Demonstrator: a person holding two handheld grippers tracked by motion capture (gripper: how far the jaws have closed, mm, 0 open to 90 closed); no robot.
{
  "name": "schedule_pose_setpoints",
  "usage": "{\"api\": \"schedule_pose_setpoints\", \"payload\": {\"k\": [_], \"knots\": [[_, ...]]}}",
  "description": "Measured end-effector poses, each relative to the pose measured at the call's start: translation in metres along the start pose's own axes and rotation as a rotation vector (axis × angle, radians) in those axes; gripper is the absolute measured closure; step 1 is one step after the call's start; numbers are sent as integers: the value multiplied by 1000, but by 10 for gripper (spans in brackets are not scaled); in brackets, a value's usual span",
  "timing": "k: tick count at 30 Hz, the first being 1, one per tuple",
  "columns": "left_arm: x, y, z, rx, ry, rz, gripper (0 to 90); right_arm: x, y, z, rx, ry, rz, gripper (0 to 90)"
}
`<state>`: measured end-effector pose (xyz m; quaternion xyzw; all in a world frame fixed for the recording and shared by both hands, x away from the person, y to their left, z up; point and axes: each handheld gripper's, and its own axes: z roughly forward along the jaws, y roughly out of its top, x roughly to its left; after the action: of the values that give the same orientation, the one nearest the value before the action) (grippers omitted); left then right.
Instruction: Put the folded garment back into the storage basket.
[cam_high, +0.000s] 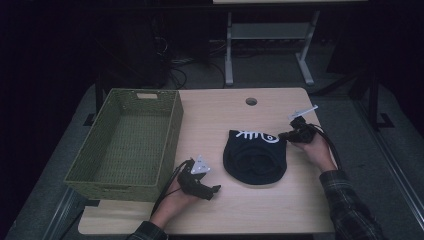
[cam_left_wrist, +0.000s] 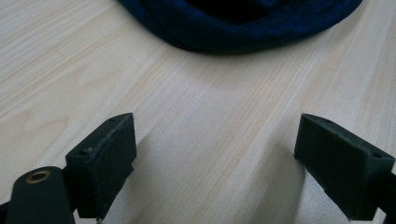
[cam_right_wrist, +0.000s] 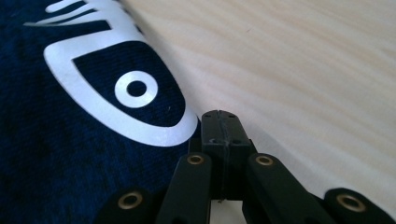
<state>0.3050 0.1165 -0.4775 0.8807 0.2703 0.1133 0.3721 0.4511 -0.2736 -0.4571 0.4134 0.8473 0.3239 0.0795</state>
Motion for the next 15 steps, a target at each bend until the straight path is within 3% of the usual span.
{"api": "schedule_pose_setpoints", "payload": {"k": [15], "knots": [[0,0,0,1,0,0,118,20,-22,-19,21,41,-47,900]]}}
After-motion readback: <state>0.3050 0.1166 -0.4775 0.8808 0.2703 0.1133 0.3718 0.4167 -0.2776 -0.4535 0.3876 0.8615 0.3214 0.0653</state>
